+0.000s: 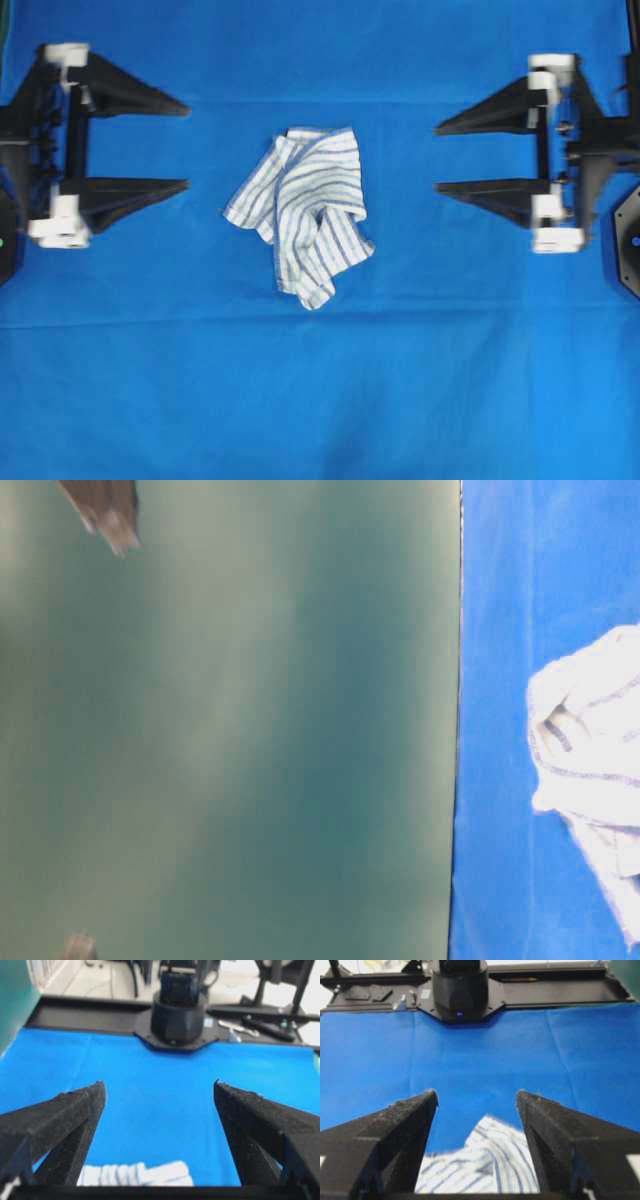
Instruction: Hand over the towel.
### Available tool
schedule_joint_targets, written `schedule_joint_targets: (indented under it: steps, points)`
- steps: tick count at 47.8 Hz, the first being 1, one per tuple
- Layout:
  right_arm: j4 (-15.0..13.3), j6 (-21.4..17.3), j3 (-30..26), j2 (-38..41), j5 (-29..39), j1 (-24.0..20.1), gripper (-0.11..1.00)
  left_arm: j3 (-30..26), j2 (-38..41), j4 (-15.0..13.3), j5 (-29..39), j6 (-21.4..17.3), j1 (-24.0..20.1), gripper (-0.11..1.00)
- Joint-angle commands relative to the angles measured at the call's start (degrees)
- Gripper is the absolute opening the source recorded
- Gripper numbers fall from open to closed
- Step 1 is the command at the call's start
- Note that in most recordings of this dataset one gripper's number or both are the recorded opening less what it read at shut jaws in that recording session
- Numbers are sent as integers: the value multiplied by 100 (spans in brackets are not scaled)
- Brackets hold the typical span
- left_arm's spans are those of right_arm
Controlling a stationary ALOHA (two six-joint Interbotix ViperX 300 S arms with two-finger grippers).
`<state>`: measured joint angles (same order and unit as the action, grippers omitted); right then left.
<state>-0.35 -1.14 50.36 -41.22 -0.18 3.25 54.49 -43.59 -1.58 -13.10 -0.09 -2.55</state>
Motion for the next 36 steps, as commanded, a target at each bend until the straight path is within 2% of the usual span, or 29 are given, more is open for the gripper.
schedule_joint_targets:
  steps: [1,8,17,29,36]
  points:
    - [-18,18,9,-378,264,-9,69,26,-431,-9,334,-18,-18,93]
    - [-9,18,387,-1063,615,-9,69,308,-1204,0,940,-26,-18,93]
    - [-9,0,1107,-1881,686,-18,69,949,-2206,9,1362,-35,-18,93]
    - [9,-26,2180,-2593,352,-9,69,1934,-3208,26,1397,-53,-18,93]
    - [35,-53,2470,-2514,26,-9,69,2303,-3401,18,1292,-44,-18,93]
